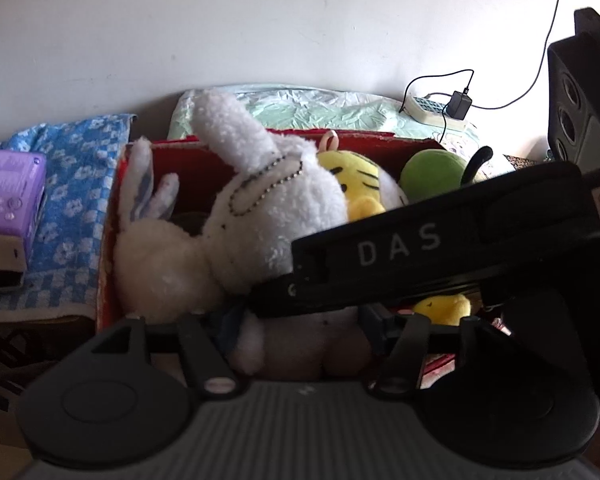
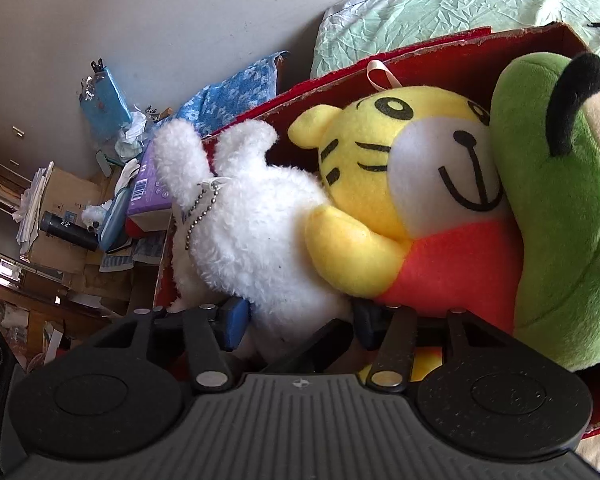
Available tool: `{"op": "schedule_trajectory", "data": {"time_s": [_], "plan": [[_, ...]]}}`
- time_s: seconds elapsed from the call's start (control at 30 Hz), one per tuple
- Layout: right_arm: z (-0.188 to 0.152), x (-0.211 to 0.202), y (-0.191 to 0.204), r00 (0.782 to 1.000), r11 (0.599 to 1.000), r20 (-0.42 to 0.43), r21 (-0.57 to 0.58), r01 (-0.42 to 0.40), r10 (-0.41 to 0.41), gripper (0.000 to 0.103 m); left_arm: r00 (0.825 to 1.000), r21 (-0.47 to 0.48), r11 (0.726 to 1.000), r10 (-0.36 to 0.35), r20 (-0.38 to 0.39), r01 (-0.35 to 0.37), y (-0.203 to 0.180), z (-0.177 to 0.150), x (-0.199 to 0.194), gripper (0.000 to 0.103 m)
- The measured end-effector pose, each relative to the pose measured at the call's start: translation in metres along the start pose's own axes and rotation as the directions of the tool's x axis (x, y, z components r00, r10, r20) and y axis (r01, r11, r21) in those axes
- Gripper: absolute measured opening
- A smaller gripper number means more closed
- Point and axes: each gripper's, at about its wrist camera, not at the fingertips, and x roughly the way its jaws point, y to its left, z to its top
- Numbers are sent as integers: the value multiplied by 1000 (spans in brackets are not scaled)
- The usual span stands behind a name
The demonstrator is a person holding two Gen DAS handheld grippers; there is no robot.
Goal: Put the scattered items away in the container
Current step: 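Lower the white bunny into the red box beside the tiger and open the right gripper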
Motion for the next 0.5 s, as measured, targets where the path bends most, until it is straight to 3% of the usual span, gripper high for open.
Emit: {"op": "schedule_trajectory", "data": {"time_s": [0.37,0.43,0.5], "plan": [[-2,-36,0,990,999,131,-7,-47,48,57,993,32,997,68,94,-71,-7,0,-35,86],[-2,-42,0,986,998,155,-8,-56,56,55,989,21,996,84,119,-87,-6,1,-42,86],[-1,-48,1,980,998,186,-9,-67,67,50,987,13,996,81,140,-84,-7,4,-47,80]]}}
